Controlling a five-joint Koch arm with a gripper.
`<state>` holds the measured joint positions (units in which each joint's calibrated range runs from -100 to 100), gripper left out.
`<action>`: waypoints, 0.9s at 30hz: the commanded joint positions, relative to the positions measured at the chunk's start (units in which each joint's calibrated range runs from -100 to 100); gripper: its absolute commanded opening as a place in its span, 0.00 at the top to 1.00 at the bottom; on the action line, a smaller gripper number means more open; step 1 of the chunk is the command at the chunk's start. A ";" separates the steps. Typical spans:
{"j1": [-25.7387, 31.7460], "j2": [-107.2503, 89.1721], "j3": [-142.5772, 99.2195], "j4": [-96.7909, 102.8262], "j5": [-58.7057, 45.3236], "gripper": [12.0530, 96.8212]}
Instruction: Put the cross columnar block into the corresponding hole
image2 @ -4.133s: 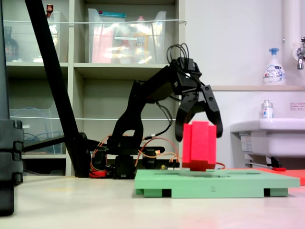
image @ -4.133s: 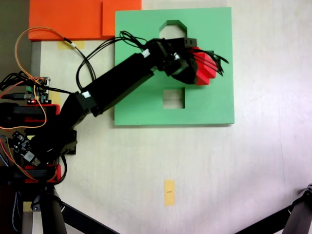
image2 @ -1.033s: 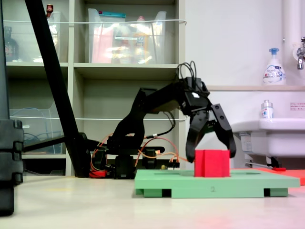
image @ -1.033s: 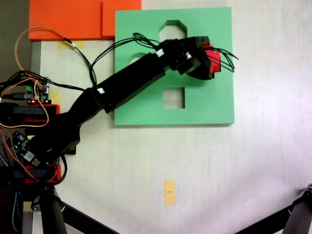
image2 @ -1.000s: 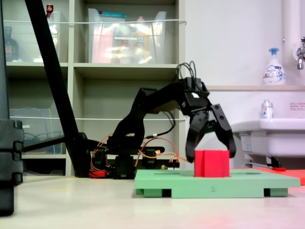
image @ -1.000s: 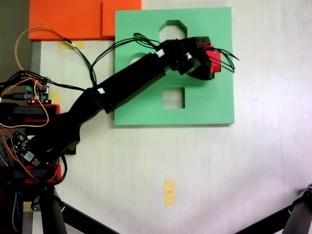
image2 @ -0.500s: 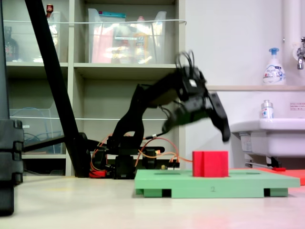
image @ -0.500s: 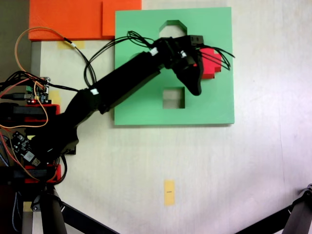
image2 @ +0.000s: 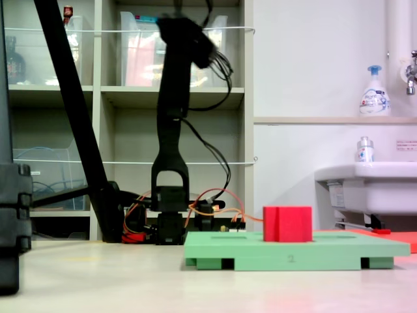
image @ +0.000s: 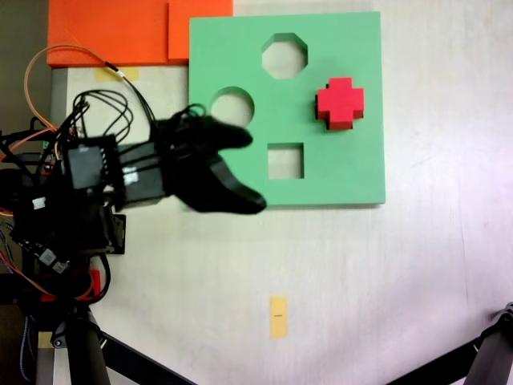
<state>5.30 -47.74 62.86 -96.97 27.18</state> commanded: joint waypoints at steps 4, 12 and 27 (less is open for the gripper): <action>-4.20 -18.74 -25.77 7.94 -8.89 0.30; -5.67 -52.26 -119.49 83.92 -15.24 0.53; -5.47 -52.26 -162.86 97.11 -22.17 0.53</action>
<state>-0.12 -99.59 -98.92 7.49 5.30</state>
